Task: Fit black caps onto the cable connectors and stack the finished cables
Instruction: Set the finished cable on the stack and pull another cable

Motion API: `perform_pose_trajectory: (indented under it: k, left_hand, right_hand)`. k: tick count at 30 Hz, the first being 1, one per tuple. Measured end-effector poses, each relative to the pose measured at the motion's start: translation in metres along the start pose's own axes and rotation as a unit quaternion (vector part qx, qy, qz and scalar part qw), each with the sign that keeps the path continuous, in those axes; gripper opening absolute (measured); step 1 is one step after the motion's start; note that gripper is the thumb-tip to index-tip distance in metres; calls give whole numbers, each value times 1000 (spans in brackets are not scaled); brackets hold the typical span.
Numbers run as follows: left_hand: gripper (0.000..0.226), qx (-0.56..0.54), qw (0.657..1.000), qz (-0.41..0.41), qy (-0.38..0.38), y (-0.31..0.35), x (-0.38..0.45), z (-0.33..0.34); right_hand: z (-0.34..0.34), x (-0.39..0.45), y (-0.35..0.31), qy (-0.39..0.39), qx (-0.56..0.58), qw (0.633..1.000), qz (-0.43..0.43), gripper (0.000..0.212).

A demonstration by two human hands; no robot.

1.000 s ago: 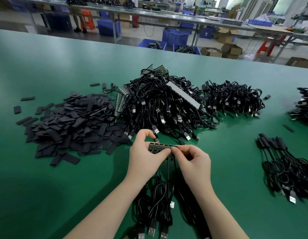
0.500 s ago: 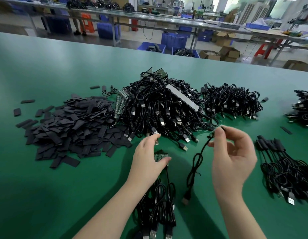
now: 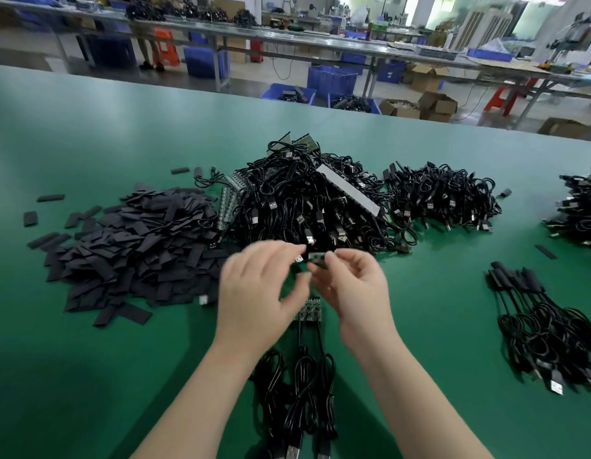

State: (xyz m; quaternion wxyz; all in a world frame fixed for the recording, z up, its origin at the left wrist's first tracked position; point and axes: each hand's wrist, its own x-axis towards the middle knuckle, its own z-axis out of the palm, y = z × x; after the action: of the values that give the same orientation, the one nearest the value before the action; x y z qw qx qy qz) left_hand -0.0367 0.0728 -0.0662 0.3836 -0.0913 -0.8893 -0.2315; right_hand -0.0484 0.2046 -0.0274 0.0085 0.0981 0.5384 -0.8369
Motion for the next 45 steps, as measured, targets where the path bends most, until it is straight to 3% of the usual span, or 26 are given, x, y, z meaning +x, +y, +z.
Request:
perform_pose_trajectory:
  k: [2, 7, 9, 11, 14, 16, 20, 25, 27, 30, 33, 35, 38, 45]
  left_hand:
    - [35, -25, 994, -8, -103, 4, -4, 8]
    - [28, -84, 984, -78, -136, -1, -8, 13]
    - [23, -118, 979, -128, -106, -3, -8, 14]
    - [21, -152, 969, -179, -73, -6, -7, 15]
    - [20, -178, 959, -214, -50, -8, -8, 17]
    - [20, -192, 954, -226, -51, -7, -9, 18]
    - [18, -221, 940, -252, -68, -6, -11, 20]
    - [15, -178, 953, -230, -83, -4, -13, 20]
    - [14, -126, 963, -211, -106, -4, -14, 20]
    - [15, -108, 961, -211, -143, -4, -15, 21]
    - [15, -114, 956, -205, -174, -4, -15, 22]
    - [14, -121, 957, -193, -180, -2, -15, 22]
    - [13, -134, 956, -188, -180, 1, -15, 23]
    - [21, -167, 948, -209, -174, 2, -16, 24]
  right_hand:
    - [-9, 7, 9, -3, -38, 999, 26, 10]
    - [-28, 24, 16, -45, -227, 973, -27, 3]
    - [-33, 30, 20, -49, -355, 930, -80, 5]
    - [-37, 33, 22, -75, -486, 862, -120, 10]
    - [-42, 29, 27, -156, -627, 752, -129, 45]
    - [-43, 25, 31, -170, -651, 728, -130, 50]
    - [-49, 20, 33, -155, -622, 753, -145, 42]
    - [-41, 23, 32, -151, -632, 744, -153, 34]
    - [-36, 22, 32, -164, -668, 704, -175, 31]
    - [-35, 21, 34, -148, -758, 596, -220, 38]
    - [-42, 21, 36, -106, -794, 552, -231, 43]
    - [-47, 23, 35, -73, -802, 549, -223, 43]
    - [-50, 28, 33, -48, -788, 578, -204, 37]
    - [-45, 38, 27, -86, -739, 651, -150, 25]
